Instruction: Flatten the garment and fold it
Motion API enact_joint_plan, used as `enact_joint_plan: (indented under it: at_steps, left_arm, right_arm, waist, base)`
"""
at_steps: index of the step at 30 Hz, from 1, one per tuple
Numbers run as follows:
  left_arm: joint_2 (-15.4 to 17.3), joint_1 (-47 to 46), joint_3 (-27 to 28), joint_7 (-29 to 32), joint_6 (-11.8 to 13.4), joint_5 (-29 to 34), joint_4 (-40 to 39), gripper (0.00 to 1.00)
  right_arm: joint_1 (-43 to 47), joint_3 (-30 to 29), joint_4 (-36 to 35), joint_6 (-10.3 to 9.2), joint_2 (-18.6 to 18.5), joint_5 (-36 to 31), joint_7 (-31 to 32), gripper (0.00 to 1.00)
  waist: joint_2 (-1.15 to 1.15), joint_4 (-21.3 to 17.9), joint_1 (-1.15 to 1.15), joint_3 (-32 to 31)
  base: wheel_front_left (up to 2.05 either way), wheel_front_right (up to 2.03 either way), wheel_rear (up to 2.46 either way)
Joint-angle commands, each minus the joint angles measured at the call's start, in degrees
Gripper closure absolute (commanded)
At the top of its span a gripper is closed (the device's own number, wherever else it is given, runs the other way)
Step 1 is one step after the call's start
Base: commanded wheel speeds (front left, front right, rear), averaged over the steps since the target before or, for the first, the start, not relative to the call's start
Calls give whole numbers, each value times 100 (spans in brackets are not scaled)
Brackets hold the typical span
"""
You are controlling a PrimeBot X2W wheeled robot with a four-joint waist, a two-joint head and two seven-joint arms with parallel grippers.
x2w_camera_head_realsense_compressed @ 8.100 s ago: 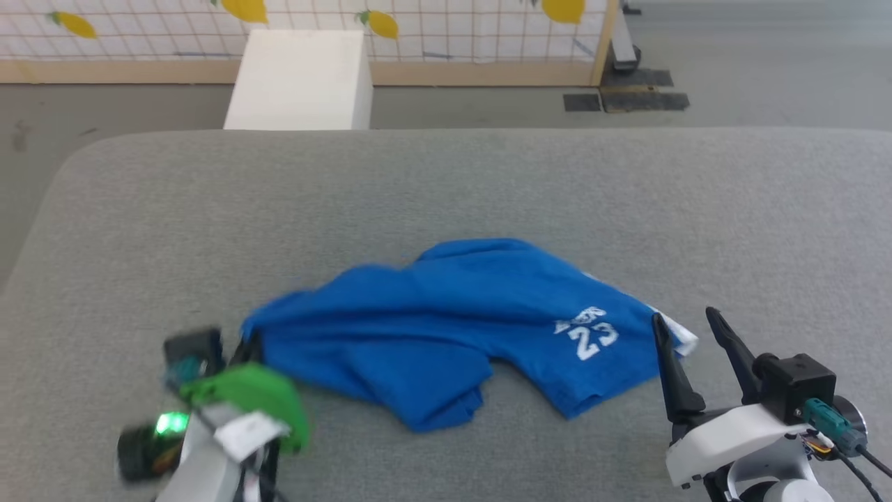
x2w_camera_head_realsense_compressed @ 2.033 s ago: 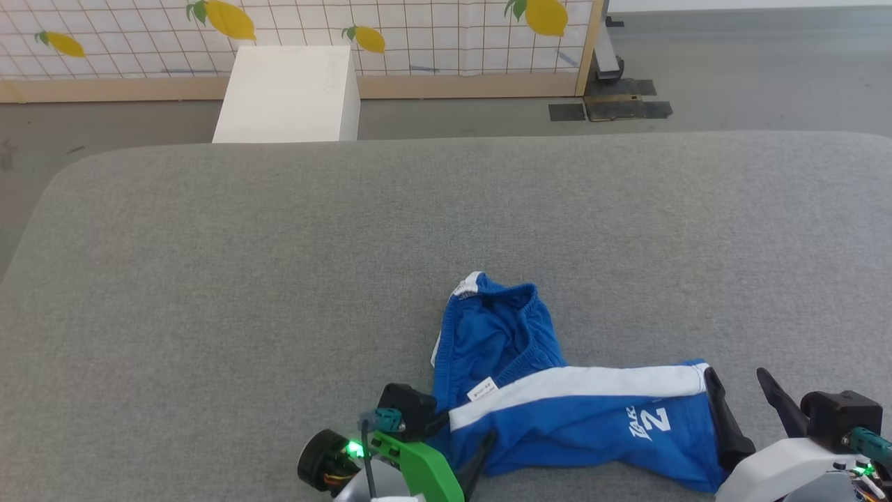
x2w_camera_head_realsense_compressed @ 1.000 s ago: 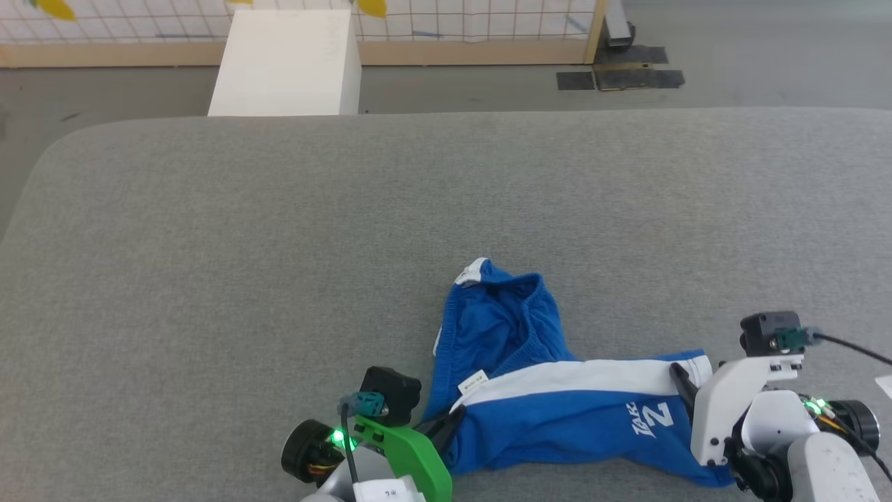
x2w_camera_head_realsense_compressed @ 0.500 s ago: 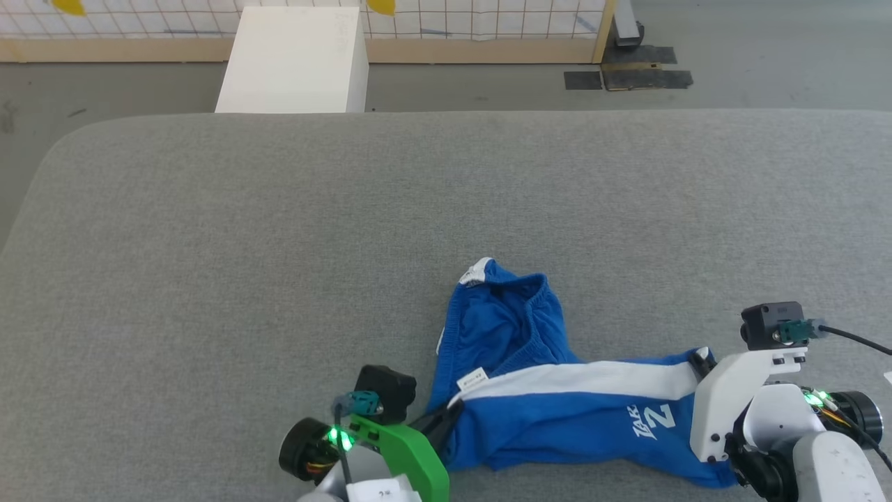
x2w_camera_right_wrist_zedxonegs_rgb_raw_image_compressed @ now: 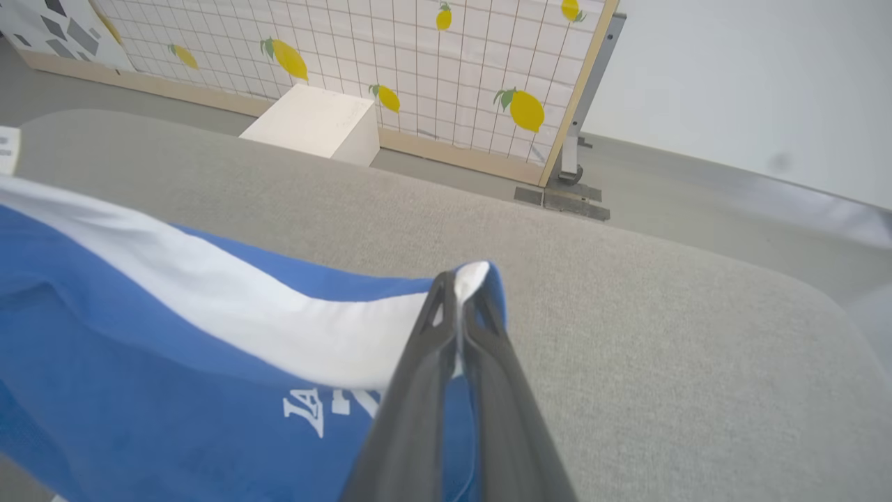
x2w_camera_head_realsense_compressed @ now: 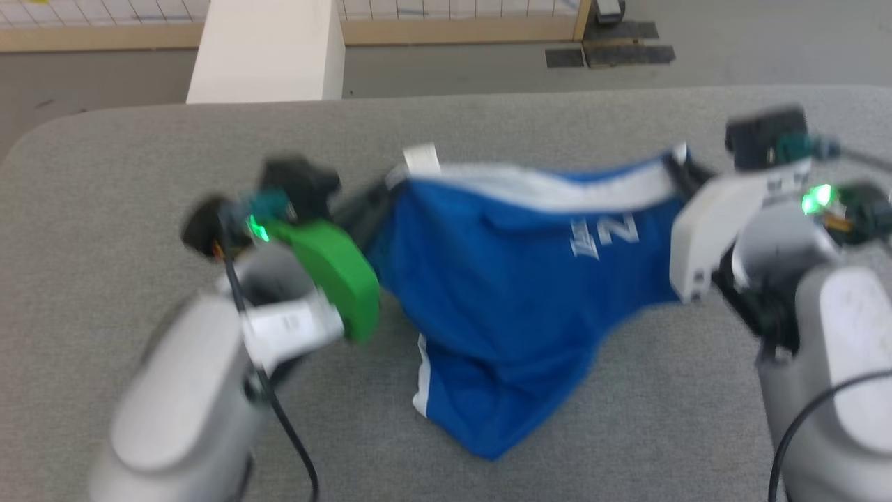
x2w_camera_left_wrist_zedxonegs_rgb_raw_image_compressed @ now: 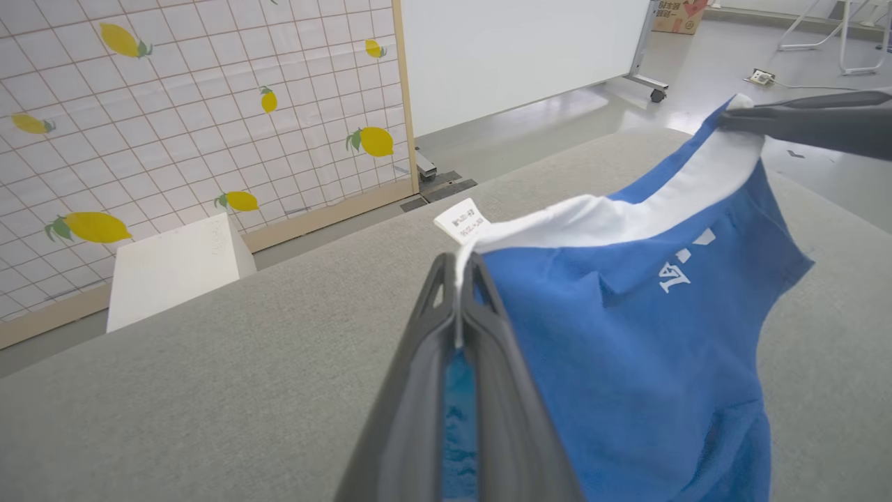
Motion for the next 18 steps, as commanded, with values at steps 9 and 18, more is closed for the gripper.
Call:
enact_joint_plan:
  at_steps: [9, 18]
  left_arm:
    - [371, -2755, 288, -141, -43, -474, 1197, 100]
    - [402, -4678, 788, -1669, 354, 268, 2315, 100]
  right_arm:
    - [-2807, 470, 1369, 26, -261, 185, -419, 100]
    - [-4738, 292, 2287, 26, -80, -200, -1730, 100]
  waist:
    - [0, -203, 0, 918]
    - [0, -299, 0, 1503]
  base:
    - [0, 0, 0]
    - [0, 0, 0]
